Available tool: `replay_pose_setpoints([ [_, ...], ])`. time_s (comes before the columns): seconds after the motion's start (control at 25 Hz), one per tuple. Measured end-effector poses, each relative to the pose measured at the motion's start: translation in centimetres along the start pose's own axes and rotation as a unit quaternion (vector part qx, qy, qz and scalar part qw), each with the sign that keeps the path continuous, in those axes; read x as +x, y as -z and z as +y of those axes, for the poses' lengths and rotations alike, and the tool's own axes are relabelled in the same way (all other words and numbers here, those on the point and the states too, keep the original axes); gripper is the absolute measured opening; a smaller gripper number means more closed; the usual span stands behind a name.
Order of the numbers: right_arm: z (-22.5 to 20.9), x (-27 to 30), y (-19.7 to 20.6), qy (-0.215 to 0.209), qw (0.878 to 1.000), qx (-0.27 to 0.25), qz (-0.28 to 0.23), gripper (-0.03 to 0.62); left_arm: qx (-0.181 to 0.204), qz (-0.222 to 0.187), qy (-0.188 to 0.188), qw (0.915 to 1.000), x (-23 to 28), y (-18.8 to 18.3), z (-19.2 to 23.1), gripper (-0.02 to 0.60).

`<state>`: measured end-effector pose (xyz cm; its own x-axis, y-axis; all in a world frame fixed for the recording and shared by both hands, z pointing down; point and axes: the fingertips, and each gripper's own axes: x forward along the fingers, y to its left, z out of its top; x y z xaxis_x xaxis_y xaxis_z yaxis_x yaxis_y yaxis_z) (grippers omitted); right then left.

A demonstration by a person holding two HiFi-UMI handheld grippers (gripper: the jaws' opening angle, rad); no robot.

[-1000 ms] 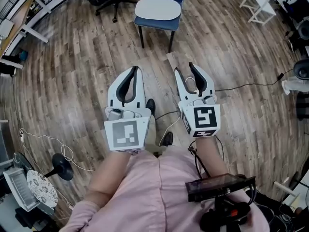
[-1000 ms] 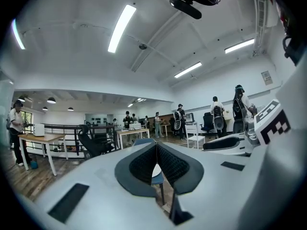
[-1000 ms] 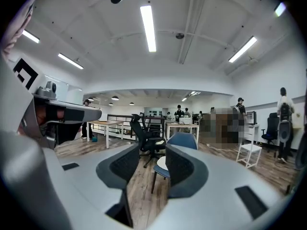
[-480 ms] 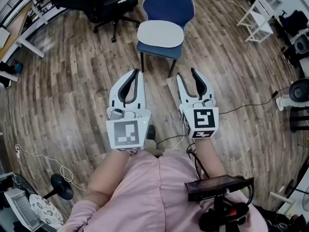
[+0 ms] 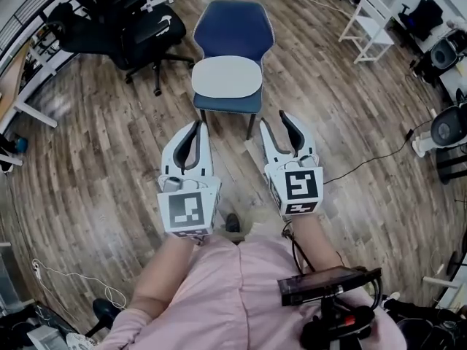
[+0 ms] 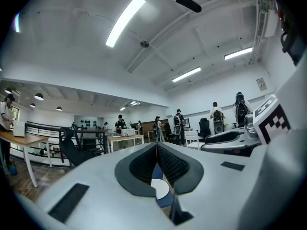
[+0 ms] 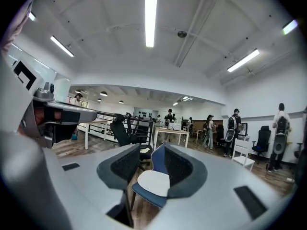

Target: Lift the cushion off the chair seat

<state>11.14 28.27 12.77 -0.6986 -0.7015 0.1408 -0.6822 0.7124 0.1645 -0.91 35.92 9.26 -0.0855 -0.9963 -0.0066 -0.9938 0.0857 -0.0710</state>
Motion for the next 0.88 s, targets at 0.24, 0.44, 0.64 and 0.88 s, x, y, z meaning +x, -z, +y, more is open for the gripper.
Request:
replay_pose_setpoints([
  [0.24,-1.7,2.4,1.7,0.009,1.000,0.015,0.017,0.153,0.011,0.028,0.019,0.9994,3.2,2.0,-0.4,0.014],
  [0.44,-3.8,5.5,3.3,0.014,0.999,0.029,0.028,0.150,0.015,0.049,0.026,0.9983,6.7,3.8,-0.4,0.014],
  [0.64,-7.2,10.1,5.6,0.020,0.998,0.044,0.043,0.149,0.018,0.080,0.025,0.9963,11.7,6.1,0.2,0.014],
  [0.88,-12.8,17.3,7.6,0.017,0.996,0.065,0.055,0.149,0.032,0.110,0.020,0.9932,20.0,7.9,0.5,0.014],
])
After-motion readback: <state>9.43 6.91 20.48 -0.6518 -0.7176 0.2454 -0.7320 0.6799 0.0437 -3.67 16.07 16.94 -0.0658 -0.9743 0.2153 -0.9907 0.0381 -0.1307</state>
